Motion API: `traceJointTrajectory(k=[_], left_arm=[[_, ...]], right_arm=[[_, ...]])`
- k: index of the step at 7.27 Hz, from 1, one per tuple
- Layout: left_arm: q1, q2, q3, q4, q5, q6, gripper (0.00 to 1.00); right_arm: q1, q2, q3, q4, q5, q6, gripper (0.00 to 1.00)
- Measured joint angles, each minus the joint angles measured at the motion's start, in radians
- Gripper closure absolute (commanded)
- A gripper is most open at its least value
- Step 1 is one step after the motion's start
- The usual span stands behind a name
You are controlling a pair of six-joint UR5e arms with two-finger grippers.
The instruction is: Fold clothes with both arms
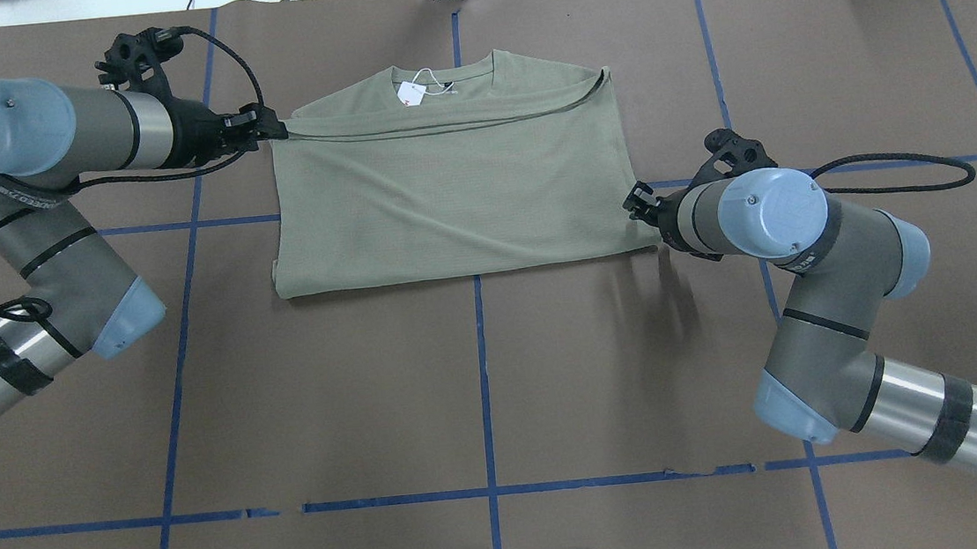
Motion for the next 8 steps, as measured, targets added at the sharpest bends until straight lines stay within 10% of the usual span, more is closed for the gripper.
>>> traceJointTrajectory(k=[4,8], left_arm=[[-0.003,0.001,-0.008,0.001,-0.001,-0.002,0.45],[0.001,0.031,-0.115,0.002,-0.033,-0.175,0.34]], right_arm=[[-0.007,-0.030,0.033,0.001,0.009,-0.001,1.00],[-0.216,-0.342,0.460,-0.067,0.023,0.106,1.00]])
